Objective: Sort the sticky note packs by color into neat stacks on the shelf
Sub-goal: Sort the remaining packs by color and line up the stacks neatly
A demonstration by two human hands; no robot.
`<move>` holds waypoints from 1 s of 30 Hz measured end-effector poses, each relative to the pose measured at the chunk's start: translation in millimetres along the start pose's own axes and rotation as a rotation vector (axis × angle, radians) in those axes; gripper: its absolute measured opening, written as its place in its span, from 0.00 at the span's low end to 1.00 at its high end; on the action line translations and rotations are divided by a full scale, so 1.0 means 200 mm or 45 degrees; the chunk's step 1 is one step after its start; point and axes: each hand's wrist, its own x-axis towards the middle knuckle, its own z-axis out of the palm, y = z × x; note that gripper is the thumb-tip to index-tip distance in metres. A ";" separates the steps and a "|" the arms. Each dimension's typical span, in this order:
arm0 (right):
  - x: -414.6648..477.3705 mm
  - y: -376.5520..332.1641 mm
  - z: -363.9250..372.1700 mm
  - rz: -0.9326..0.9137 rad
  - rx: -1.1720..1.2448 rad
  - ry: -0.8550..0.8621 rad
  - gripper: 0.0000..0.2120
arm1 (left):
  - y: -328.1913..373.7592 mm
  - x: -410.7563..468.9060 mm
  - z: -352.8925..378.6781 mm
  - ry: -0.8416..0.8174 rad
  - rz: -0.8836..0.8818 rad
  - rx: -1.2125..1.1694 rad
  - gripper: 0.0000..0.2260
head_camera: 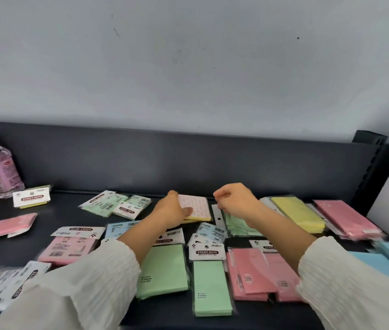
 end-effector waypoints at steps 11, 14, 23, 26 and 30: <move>-0.01 -0.16 0.03 0.064 0.723 -0.332 0.20 | 0.01 -0.06 -0.10 0.703 0.750 -0.045 0.06; 0.00 -0.18 0.01 0.124 1.007 -0.314 0.12 | 0.00 -0.08 -0.11 0.768 1.125 0.259 0.10; 0.09 -0.11 -0.05 0.091 0.711 -0.126 0.10 | -0.08 0.00 -0.13 0.164 0.221 0.188 0.44; 0.12 -0.09 -0.03 0.051 0.589 -0.107 0.09 | -0.16 0.07 -0.04 -0.103 0.155 0.268 0.42; 0.16 -0.09 0.00 0.024 0.407 -0.119 0.09 | -0.20 0.09 -0.02 -0.074 0.236 0.264 0.35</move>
